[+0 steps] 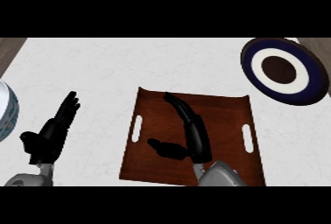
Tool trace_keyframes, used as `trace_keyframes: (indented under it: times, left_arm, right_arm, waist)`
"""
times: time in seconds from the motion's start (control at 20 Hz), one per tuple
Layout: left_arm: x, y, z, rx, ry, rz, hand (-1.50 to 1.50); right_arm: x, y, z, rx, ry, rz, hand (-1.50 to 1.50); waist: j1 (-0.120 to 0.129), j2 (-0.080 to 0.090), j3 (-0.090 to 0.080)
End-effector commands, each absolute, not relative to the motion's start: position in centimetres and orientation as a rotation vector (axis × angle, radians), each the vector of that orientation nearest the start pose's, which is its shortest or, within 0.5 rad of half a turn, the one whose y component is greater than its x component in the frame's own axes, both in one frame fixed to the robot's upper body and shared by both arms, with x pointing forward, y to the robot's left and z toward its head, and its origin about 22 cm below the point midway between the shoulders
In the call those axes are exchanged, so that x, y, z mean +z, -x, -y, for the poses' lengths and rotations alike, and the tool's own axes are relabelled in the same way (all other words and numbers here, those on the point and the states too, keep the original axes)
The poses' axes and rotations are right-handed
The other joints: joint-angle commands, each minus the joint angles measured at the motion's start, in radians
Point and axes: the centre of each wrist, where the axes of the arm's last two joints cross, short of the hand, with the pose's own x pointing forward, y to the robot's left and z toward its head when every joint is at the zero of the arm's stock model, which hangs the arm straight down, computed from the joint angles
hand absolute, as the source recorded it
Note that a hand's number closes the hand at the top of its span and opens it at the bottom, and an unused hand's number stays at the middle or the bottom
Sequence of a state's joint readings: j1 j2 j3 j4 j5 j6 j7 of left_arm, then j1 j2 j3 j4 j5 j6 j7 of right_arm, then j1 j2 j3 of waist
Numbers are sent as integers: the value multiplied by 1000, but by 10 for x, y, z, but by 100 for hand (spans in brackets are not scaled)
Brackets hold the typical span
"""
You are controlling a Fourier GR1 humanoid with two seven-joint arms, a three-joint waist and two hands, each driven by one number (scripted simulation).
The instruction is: Pick the bell pepper from the tray and place it in the plate
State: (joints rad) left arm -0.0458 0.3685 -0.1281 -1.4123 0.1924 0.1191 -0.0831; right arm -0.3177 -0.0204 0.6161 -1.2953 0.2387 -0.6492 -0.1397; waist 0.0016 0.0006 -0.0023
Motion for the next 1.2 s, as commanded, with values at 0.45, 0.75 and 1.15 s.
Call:
trace_keyframes:
  times: [0.45,0.75,1.15]
  left_arm:
    - [-12,-241,-326,-149,-176,1505,0]
    - [-26,-234,-308,-136,-182,1499,0]
    - [-14,-248,-309,-137,-152,1513,0]
  right_arm:
    - [15,-218,114,638,628,1699,-150]
    - [43,-215,121,911,713,1393,-150]
    - [62,-218,109,942,714,1214,-150]
  waist:
    - [-13,-10,-1]
    - [-13,-10,-1]
    - [-1,-2,2]
